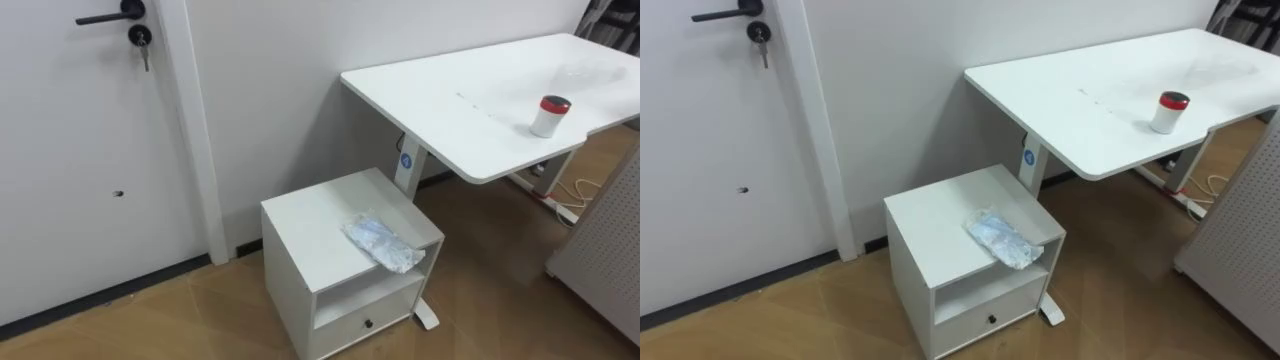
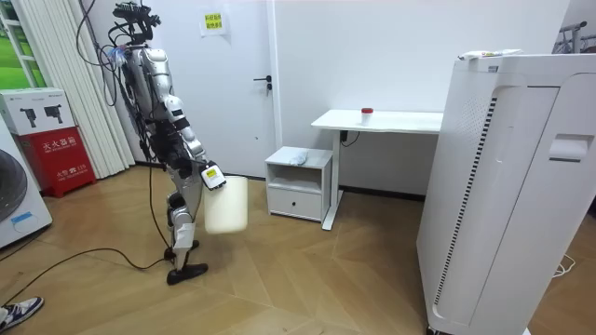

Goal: Pick garbage

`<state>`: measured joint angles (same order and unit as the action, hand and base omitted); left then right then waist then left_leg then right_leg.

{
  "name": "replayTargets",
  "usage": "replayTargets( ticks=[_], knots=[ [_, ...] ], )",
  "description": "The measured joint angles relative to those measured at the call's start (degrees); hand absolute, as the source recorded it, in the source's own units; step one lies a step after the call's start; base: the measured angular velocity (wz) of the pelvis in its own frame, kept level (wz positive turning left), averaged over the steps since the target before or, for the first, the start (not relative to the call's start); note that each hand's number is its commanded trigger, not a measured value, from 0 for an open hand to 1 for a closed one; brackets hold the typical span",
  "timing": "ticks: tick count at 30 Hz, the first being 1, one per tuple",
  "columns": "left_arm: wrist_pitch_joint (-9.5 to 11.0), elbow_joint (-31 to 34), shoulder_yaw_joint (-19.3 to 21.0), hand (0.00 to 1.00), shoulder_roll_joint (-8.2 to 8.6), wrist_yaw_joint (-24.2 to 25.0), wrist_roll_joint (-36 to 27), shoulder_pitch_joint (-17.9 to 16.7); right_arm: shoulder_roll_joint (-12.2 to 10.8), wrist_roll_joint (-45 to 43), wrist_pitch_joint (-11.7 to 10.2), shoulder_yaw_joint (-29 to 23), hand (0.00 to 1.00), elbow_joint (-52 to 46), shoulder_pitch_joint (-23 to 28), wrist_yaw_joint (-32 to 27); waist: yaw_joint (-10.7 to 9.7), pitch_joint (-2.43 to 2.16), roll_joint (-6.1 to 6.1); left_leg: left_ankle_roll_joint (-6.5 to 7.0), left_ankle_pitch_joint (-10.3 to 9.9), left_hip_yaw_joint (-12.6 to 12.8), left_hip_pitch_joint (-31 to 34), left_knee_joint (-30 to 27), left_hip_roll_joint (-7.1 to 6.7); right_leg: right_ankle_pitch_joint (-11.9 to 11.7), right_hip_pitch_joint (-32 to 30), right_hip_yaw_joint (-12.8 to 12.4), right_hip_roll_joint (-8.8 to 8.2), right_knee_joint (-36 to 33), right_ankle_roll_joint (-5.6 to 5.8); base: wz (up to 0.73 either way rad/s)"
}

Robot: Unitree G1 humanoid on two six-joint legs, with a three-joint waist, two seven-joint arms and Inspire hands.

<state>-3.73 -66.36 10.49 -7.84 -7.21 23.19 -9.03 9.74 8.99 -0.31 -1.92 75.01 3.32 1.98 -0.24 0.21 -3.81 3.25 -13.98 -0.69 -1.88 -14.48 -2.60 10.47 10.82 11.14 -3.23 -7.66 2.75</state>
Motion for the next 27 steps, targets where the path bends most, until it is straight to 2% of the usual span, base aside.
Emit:
replayTargets(
  ticks=[7,21,27],
  knots=[
    [0.0,0.0,-0.2,0.0,-0.38,-0.1,0.0,0.6,0.0,0.2,0.5,0.1,1.0,-0.1,-0.1,-0.6,0.2,-0.2,0.4,0.0,0.0,0.1,0.1,-0.1,0.02,0.0,-0.1,0.0,0.0,0.0,0.0,0.0],
    [-0.7,-0.2,-0.6,0.0,-0.62,-0.2,1.3,0.1,0.0,0.2,0.6,-0.5,1.0,0.4,0.0,-1.5,0.4,-0.06,0.66,0.0,0.0,0.0,0.2,-0.3,0.0,0.0,-0.1,0.1,-0.01,0.0,0.0,0.0],
    [-1.6,-0.6,-0.6,0.0,-0.44,-1.0,1.6,-0.5,0.2,2.0,0.6,-0.5,1.0,0.4,0.2,-1.8,0.3,-0.15,1.69,0.0,0.0,-0.1,1.2,-0.9,0.12,0.0,-0.9,0.7,0.01,0.0,0.01,0.0]
  ],
)
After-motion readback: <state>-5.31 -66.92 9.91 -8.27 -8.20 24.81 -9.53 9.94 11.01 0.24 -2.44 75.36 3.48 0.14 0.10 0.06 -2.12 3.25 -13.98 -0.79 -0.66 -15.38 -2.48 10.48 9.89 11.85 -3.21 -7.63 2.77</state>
